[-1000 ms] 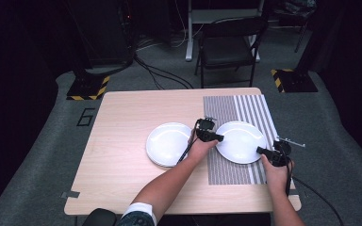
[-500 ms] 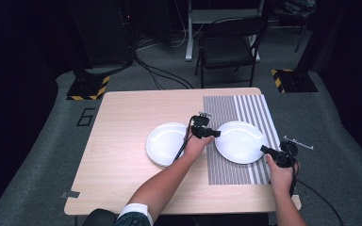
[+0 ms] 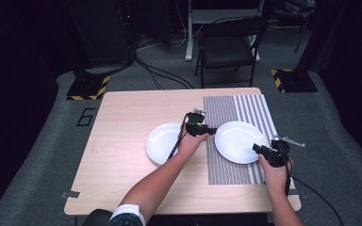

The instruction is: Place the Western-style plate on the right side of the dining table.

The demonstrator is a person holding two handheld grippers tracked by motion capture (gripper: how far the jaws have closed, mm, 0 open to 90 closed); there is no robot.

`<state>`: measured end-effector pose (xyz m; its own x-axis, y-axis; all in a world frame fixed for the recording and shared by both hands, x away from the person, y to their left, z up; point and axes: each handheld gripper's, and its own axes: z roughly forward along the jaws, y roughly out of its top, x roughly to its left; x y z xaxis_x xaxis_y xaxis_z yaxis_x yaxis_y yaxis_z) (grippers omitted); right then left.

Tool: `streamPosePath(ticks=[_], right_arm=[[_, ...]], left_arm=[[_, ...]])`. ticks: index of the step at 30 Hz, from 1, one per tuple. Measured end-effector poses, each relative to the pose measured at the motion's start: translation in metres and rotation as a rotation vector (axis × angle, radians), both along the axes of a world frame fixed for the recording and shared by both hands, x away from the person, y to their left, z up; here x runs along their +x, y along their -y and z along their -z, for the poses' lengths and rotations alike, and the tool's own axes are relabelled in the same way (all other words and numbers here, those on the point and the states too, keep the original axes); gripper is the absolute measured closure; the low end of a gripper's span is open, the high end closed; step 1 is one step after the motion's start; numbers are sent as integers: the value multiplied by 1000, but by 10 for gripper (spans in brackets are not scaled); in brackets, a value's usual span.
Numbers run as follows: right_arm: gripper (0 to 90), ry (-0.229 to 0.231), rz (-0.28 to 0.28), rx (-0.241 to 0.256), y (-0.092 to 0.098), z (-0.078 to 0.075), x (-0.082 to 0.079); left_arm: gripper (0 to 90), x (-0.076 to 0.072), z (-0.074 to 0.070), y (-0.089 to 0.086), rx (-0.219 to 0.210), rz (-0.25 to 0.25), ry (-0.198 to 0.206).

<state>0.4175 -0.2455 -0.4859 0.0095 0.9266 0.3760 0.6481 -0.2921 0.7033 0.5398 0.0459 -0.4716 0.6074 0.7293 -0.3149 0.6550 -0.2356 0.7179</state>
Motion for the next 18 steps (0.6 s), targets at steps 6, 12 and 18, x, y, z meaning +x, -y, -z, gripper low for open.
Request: streamPosePath(ticks=[6, 12, 18], right_arm=[[581, 22, -11, 4, -2, -6, -1], [576, 49, -33, -35, -10, -14, 1], [568, 64, -84, -66, -27, -21, 4]], left_arm=[[487, -2, -7, -12, -6, -12, 5], [486, -7, -18, -28, -17, -26, 35], [483, -11, -26, -42, -22, -41, 58]])
